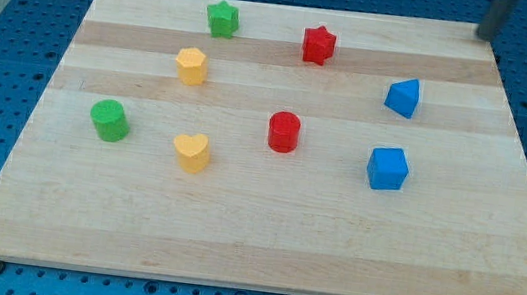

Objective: Move the blue triangle to the top left of blue cube

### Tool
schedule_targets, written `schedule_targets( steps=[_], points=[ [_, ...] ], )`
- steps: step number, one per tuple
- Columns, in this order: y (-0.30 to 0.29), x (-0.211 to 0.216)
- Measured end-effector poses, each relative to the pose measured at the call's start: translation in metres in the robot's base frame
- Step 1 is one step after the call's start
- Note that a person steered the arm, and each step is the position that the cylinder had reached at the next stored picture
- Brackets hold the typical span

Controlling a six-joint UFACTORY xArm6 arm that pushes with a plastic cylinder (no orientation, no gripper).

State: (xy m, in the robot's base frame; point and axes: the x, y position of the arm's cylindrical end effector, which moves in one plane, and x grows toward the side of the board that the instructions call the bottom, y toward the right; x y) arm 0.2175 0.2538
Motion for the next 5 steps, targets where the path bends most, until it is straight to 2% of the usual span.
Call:
schedule_targets(
  steps=[1, 2, 4, 5],
  points=[
    [-0.042, 0.062],
    [-0.072, 0.082],
    [-0.082, 0.151],
    [-0.085, 0.154]
  ],
)
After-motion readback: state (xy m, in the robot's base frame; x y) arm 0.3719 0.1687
